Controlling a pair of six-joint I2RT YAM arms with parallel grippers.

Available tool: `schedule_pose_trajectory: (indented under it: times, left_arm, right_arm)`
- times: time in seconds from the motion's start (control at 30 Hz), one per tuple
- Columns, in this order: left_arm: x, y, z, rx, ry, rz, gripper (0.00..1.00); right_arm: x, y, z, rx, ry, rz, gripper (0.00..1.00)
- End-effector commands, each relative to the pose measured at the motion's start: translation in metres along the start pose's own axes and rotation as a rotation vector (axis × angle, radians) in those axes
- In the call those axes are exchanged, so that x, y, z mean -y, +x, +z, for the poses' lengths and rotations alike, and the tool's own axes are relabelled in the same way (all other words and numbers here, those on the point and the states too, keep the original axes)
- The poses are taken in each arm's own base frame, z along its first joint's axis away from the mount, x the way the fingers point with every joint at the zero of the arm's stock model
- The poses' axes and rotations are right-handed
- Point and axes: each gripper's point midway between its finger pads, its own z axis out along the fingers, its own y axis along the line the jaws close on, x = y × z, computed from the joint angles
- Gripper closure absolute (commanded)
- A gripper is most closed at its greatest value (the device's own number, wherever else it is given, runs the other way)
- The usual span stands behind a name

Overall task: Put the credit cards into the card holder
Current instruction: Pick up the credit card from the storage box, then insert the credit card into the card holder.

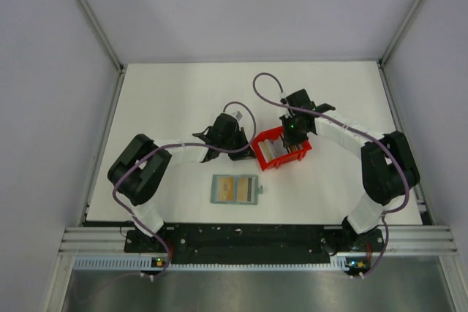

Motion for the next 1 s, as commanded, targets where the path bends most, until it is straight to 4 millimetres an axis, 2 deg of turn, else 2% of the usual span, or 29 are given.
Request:
schedule_pose_trajectory:
  times: [0.0, 0.1, 0.23, 0.33, 0.43, 0.53, 0.7, 0.77, 0.87, 0.97]
  left_arm:
    - [0.023, -0.011, -0.007, 0.040, 0.067, 0.031, 0.99]
    - [0.022, -0.012, -0.007, 0.041, 0.066, 0.032, 0.99]
    - [0.023, -0.013, -0.009, 0.046, 0.064, 0.034, 0.99]
    - [0.024, -0.016, -0.014, 0.066, 0.061, 0.045, 0.98]
    - [0.022, -0.022, -0.022, 0.101, 0.032, 0.070, 0.92]
    - [0.023, -0.028, -0.034, 0.142, 0.012, 0.093, 0.78]
    - [0.022, -0.040, -0.054, 0.220, -0.029, 0.117, 0.55]
    - [0.013, -0.038, -0.062, 0.227, -0.072, 0.112, 0.43]
    - [0.004, -0.042, -0.076, 0.272, -0.123, 0.099, 0.30]
    - [-0.010, -0.047, -0.094, 0.338, -0.183, 0.080, 0.22]
  right_arm:
    - [0.004, 0.008, 0.004, -0.034, -0.001, -0.005, 0.93]
    - [0.003, 0.010, 0.004, -0.036, -0.009, -0.008, 0.97]
    - [-0.001, 0.001, -0.003, -0.005, -0.018, -0.009, 1.00]
    - [-0.005, -0.016, -0.019, 0.065, -0.026, -0.003, 1.00]
    - [-0.011, -0.034, -0.040, 0.144, -0.041, 0.004, 1.00]
    - [-0.014, -0.045, -0.059, 0.206, -0.046, 0.017, 1.00]
    - [-0.018, -0.044, -0.073, 0.234, -0.070, 0.039, 1.00]
    - [-0.029, -0.042, -0.078, 0.241, -0.128, 0.056, 1.00]
    - [-0.050, -0.038, -0.087, 0.249, -0.254, 0.109, 1.00]
    - [-0.069, -0.030, -0.092, 0.270, -0.335, 0.146, 1.00]
